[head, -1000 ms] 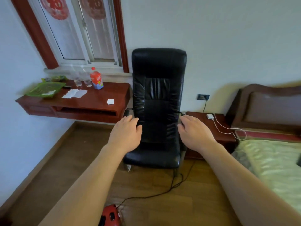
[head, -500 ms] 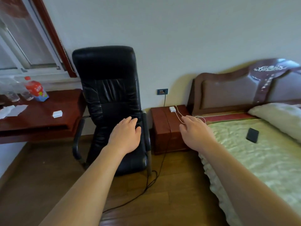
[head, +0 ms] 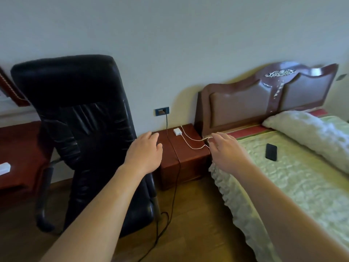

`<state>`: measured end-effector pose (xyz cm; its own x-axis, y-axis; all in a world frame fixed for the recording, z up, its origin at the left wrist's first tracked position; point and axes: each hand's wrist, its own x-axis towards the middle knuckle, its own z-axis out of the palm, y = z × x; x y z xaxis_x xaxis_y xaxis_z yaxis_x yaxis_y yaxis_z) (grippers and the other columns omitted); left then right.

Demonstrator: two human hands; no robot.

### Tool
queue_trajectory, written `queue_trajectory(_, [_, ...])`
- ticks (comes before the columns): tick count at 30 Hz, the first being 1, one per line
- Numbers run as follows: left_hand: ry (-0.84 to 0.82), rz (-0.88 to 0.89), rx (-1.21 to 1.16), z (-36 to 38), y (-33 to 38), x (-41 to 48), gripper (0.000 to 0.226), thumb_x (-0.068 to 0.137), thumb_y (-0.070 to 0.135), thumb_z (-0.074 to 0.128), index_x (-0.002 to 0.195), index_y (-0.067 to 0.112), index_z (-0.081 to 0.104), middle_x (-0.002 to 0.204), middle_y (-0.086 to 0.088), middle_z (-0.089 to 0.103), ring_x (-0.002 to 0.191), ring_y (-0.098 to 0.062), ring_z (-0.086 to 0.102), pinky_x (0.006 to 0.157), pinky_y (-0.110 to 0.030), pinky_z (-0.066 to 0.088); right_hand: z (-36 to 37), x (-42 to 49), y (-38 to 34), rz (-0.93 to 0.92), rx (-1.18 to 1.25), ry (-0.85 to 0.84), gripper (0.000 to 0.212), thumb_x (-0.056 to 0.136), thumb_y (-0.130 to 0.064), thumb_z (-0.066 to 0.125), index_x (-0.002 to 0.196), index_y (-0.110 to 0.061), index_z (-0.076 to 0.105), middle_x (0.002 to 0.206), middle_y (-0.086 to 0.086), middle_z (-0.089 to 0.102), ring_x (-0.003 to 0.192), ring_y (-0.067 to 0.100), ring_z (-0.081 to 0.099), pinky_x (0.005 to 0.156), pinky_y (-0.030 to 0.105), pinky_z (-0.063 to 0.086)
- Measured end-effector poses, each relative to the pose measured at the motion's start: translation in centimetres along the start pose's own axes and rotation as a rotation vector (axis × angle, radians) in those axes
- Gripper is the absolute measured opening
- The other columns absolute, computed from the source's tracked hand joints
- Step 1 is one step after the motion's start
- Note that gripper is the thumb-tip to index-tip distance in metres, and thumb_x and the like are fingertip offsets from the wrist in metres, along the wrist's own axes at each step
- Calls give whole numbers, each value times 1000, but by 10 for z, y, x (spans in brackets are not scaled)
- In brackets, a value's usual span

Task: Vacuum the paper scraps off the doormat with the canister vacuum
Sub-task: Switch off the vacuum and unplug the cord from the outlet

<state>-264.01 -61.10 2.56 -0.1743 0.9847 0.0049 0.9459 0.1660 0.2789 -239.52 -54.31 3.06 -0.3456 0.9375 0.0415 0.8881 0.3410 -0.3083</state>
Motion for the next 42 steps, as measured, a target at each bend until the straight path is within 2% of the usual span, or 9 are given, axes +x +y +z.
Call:
queue_trajectory(9, [-60, 75, 61, 10, -6, 116, 46, 104, 32, 31, 143, 12, 45, 142, -7, 51, 132, -24, 45, 112, -43, 39, 8, 89, 11, 56, -10, -36, 48, 107, -36, 34, 149, -15, 45, 155, 4, 43, 144, 23, 35, 118, 36, 27])
queue_trajectory(12, [-67, 58, 78, 17, -3, 150, 40, 103, 31, 32, 132, 11, 52, 129, -5, 56, 122, -24, 50, 107, -44, 42, 9, 122, 29, 53, -20, -43, 48, 106, -35, 34, 147, -13, 46, 152, 5, 47, 141, 24, 38, 116, 36, 29])
queue_trajectory(14, [-63, 26, 84, 23, 1, 174, 32, 103, 30, 33, 119, 13, 55, 113, -2, 55, 113, -24, 52, 101, -44, 45, 11, 148, 42, 29, -36, -59, 47, 106, -34, 34, 147, -12, 46, 150, 6, 48, 140, 24, 39, 116, 36, 30])
queue_trajectory(17, [-32, -14, 86, 32, 11, 211, 22, 102, 29, 32, 101, 16, 49, 97, 2, 50, 100, -22, 51, 93, -43, 46, 15, 190, 62, -37, -66, -67, 46, 105, -32, 35, 144, -11, 49, 147, 8, 50, 138, 26, 41, 115, 38, 33])
queue_trajectory(23, [-7, -106, 69, 45, 36, 287, 27, 101, 26, 32, 107, 12, 55, 100, 1, 53, 102, -23, 53, 94, -43, 47, 7, 281, 108, -156, -98, -63, 41, 104, -31, 37, 134, -10, 56, 138, 9, 57, 130, 28, 47, 111, 39, 36])
queue_trajectory(28, [2, -189, 40, 50, 53, 329, 37, 103, 26, 33, 128, 9, 55, 124, -6, 57, 119, -25, 51, 104, -42, 43, 0, 348, 141, -193, -91, -110, 40, 104, -32, 37, 128, -9, 59, 136, 9, 57, 130, 28, 47, 109, 39, 36])
queue_trajectory(33, [-3, -257, 38, 48, 61, 355, 43, 105, 25, 33, 143, 7, 47, 148, -12, 47, 136, -28, 41, 113, -42, 34, 3, 397, 144, -233, -56, -165, 40, 105, -31, 36, 131, -9, 57, 138, 8, 56, 131, 28, 46, 108, 39, 37])
queue_trajectory(36, [6, -288, 28, 49, 53, 371, 46, 106, 25, 32, 148, 8, 42, 150, -12, 43, 138, -27, 39, 114, -41, 32, 14, 425, 137, -253, -39, -190, 39, 104, -30, 36, 128, -8, 58, 136, 9, 57, 129, 29, 47, 107, 39, 38])
queue_trajectory(42, [-4, -327, 8, 59, 16, 410, 45, 106, 24, 32, 146, 7, 43, 149, -13, 44, 137, -27, 39, 114, -40, 31, 42, 477, 113, -315, -56, -221, 40, 104, -29, 37, 128, -6, 59, 136, 13, 58, 129, 30, 48, 108, 40, 37])
